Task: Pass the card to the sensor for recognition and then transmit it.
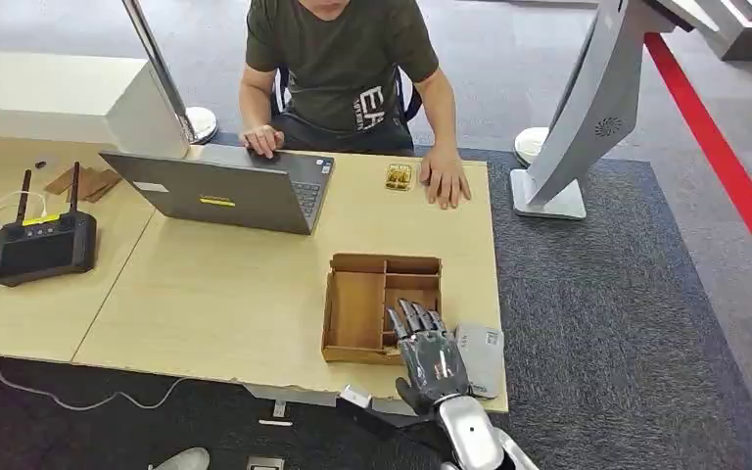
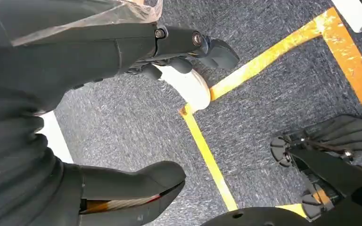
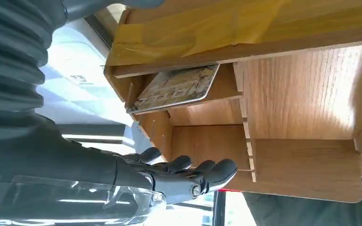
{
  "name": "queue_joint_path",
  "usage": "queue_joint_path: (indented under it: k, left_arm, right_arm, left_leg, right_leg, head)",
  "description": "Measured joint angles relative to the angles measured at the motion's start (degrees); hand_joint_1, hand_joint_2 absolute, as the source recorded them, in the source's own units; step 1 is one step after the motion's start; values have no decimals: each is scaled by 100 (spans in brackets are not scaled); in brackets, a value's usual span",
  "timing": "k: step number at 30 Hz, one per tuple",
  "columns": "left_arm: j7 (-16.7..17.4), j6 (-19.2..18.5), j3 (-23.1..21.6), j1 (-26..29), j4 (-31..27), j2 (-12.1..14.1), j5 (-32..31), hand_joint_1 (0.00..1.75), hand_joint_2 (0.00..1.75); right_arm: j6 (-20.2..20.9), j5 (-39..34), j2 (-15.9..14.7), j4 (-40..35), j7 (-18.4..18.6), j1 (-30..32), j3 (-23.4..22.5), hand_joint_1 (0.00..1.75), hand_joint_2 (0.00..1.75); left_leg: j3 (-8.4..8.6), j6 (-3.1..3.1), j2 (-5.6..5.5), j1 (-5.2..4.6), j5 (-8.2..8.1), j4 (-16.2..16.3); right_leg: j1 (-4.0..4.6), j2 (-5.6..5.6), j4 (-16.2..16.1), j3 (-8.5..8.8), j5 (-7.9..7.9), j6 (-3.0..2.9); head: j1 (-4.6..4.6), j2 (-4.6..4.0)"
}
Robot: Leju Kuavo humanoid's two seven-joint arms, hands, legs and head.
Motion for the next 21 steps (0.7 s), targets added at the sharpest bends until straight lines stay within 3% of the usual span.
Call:
queue_joint_path:
  k: [1, 2, 4, 5, 21]
  left_arm:
    - [0, 0, 0, 0, 0, 0, 0, 0, 175]
    - [0, 0, 0, 0, 0, 0, 0, 0, 175]
    - [0, 0, 0, 0, 0, 0, -2, 0, 175]
    - [0, 0, 2, 0, 0, 0, -4, 0, 175]
    - [0, -20, 0, -12, 0, 0, -20, 0, 175]
  right_arm:
    - [9, 7, 0, -9, 9, 0, 0, 7, 175]
    - [20, 11, 0, -20, 13, -1, 0, 157, 175]
    - [26, 15, -2, -22, 15, -1, 0, 161, 175]
    - [37, 15, -2, -24, 15, 0, 0, 173, 175]
    - [76, 83, -26, -135, 153, 24, -4, 166, 175]
  left_leg:
    - [0, 0, 0, 0, 0, 0]
    - [0, 0, 0, 0, 0, 0]
    - [0, 0, 0, 0, 0, 0]
    - [0, 0, 0, 0, 0, 0]
    - [1, 0, 0, 0, 0, 0]
  right_leg:
    - [0, 0, 0, 0, 0, 0]
    - [0, 0, 0, 0, 0, 0]
    - [0, 0, 0, 0, 0, 0]
    - [0, 0, 0, 0, 0, 0]
    - [0, 0, 0, 0, 0, 0]
  head:
    - [0, 0]
    - [0, 0]
    - [0, 0]
    - [0, 0]
    - [0, 0]
